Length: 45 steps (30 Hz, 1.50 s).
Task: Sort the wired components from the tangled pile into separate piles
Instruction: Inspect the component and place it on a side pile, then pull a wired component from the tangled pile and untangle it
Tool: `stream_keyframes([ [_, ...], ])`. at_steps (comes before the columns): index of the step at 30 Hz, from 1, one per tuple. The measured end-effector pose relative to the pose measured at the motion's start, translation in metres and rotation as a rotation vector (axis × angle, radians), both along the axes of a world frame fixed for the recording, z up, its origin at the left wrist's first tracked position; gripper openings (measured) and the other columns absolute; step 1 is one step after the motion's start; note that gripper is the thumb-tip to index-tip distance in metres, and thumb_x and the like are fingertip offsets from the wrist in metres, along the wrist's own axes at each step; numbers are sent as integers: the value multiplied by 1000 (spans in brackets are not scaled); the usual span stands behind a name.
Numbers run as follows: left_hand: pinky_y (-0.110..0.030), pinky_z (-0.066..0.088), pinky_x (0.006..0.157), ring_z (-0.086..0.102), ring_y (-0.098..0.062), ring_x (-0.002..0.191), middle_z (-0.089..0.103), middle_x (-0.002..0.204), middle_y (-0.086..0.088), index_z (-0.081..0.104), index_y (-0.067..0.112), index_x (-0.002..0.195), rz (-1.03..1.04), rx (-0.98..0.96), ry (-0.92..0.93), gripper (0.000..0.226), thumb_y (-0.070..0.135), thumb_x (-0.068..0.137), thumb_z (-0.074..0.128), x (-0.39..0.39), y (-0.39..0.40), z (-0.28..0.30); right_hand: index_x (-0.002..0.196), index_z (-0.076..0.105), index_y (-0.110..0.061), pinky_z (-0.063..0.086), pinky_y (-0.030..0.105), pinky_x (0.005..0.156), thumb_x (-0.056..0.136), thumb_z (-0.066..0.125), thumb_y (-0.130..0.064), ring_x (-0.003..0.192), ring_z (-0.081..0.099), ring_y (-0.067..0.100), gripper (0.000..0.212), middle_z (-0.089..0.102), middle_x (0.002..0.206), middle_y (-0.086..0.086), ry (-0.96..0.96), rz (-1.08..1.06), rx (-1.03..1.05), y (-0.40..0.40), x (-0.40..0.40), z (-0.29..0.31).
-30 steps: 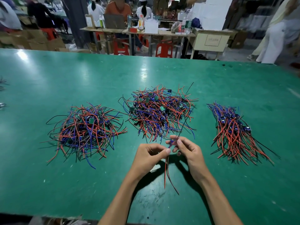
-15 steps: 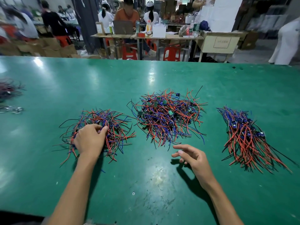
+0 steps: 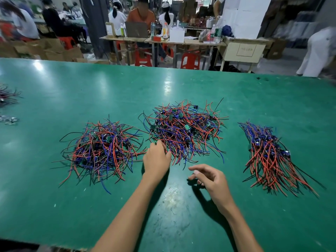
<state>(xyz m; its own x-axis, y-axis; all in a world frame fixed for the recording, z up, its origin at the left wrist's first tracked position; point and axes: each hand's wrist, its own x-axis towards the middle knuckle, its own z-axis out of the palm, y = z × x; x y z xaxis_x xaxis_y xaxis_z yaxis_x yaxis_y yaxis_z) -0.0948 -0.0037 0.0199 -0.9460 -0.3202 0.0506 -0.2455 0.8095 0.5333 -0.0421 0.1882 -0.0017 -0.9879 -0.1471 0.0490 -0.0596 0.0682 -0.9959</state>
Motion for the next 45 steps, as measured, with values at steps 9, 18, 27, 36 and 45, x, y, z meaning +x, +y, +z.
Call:
stream_keyframes([
  [9,-33,54,73,66,-20,80,72,87,2,57,22,121,139,386,-53,38,10,85,57,18,-1,-2,94,78,-16,46,13,55,97,64,-4,61,67,5,19,76,76,9,14,-11,9,-1,-2,0],
  [18,-18,41,48,56,-5,52,75,84,-2,44,5,138,-48,1032,-170,58,2,86,71,51,44,4,96,79,-23,49,25,61,104,57,-22,63,61,8,23,74,73,1,30,-108,132,-5,-9,-10],
  [27,-25,47,56,54,-13,60,69,74,0,67,27,113,-397,848,-129,40,2,82,71,61,39,-4,91,77,-23,55,37,74,97,69,-22,79,71,13,10,78,86,0,77,-42,102,-3,-6,-10],
  [36,-25,60,62,70,-25,67,74,81,-19,72,-6,95,-93,1343,-202,37,25,102,54,56,21,-3,90,80,-20,45,17,58,96,64,-25,59,55,11,18,72,75,7,103,-80,-110,0,-2,-2],
  [45,-25,50,42,64,-23,50,72,74,-16,64,2,103,-42,1254,-117,36,38,98,63,55,30,-3,88,80,-13,48,18,64,83,72,-39,70,60,14,27,74,83,9,3,-133,-423,14,-4,-3],
])
